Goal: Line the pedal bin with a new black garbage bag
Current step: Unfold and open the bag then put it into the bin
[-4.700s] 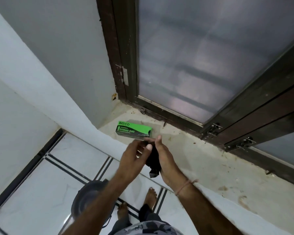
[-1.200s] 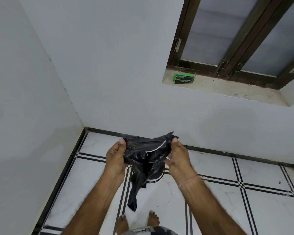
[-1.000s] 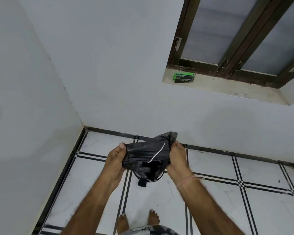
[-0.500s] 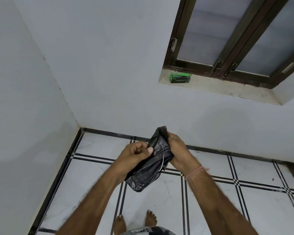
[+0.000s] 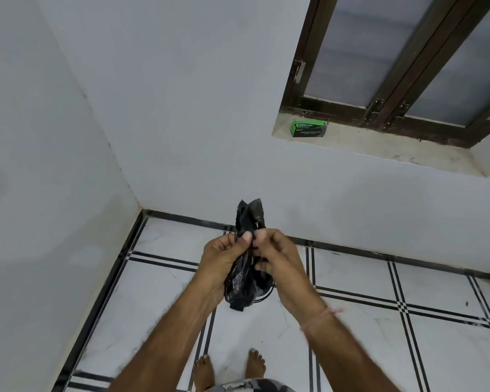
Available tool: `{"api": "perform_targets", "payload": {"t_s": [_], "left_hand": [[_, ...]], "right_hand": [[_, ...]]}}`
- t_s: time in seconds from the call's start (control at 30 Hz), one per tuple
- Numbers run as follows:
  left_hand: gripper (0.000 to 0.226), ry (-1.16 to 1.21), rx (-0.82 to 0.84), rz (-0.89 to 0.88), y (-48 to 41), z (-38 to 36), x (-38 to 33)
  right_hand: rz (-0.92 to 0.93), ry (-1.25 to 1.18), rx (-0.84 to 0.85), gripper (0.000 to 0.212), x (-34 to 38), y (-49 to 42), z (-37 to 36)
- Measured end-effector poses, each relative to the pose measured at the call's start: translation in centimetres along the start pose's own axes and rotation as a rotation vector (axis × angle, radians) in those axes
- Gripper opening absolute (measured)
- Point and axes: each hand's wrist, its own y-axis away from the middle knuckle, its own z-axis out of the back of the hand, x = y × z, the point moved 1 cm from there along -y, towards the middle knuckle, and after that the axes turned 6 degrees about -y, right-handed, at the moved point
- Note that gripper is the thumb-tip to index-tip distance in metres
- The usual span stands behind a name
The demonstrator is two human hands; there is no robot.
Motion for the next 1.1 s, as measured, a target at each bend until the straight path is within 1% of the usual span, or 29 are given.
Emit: {"api": "perform_targets", "payload": {"t_s": [0.03,0.07,0.13,0.23,0.3,0.4,0.53,0.67,0.77,0.83,0.87,0.9,0.93,0.97,1.0,1.07,1.1], "left_hand": [[0.027,0.042,0.024,0.030,0.0,-0.1,0.1],[0.028,0.081,0.047,0.059,0.0,-0.1,0.3],[0.037,0.142,0.070,0.092,-0.1,-0.1,0.7],[0.053,0.165,0.040,0.121,-0.1,-0.2,0.9],[0.063,0.165,0.024,0.134,0.0,-0.1,0.9],[0.071,0.190,0.004,0.140,0.0,0.4,0.6],[0.069,0.209,-0.059,0.107,-0.5,1.6,0.6],[0.064,0.258,-0.068,0.112,-1.0,2.8,1.0],[0.062,0.344,-0.098,0.181,-1.2,3.6,0.7],[0.061,0.353,-0.138,0.210,-1.5,4.2,0.5],[0.060,0.351,-0.162,0.213,-1.7,4.6,0.5],[0.058,0.349,-0.180,0.213,-1.9,4.9,0.4],[0.058,0.345,-0.194,0.212,-2.1,5.2,0.2],[0.058,0.337,-0.205,0.213,-2.3,5.4,0.0],[0.057,0.330,-0.214,0.218,-2.5,5.5,-0.2],[0.057,0.300,-0.230,0.227,-3.0,5.9,-0.3],[0.058,0.276,-0.231,0.232,-3.2,6.1,-0.3]], "right_hand": [[-0.040,-0.045,0.040,0.038,-0.1,0.2,-0.5],[-0.062,-0.085,0.036,0.039,0.0,0.2,-0.8],[-0.094,-0.153,-0.029,0.035,0.1,-0.1,-1.0],[-0.150,-0.214,-0.041,0.027,-0.1,-0.1,-0.8],[-0.208,-0.248,-0.053,0.026,-0.4,-0.2,-0.8],[-0.300,-0.345,-0.125,0.026,-0.4,-0.5,-0.8],[-0.393,-0.461,-0.212,0.035,0.3,-1.4,0.2],[-0.493,-0.567,-0.350,0.032,0.4,-2.6,1.1],[-0.485,-0.617,-0.364,0.030,0.3,-3.1,2.1],[-0.457,-0.579,-0.316,0.029,0.1,-3.0,2.9],[-0.442,-0.530,-0.279,0.032,0.1,-2.9,3.3],[-0.408,-0.461,-0.235,0.039,0.0,-2.7,3.7],[-0.350,-0.352,-0.161,0.047,-0.1,-2.5,4.1],[-0.287,-0.221,-0.073,0.051,-0.1,-2.2,4.3],[-0.235,-0.087,0.001,0.051,0.0,-1.8,4.3],[-0.244,0.098,0.120,0.050,-0.1,-1.8,4.5],[-0.279,0.119,0.153,0.051,0.0,-1.8,4.5]]}}
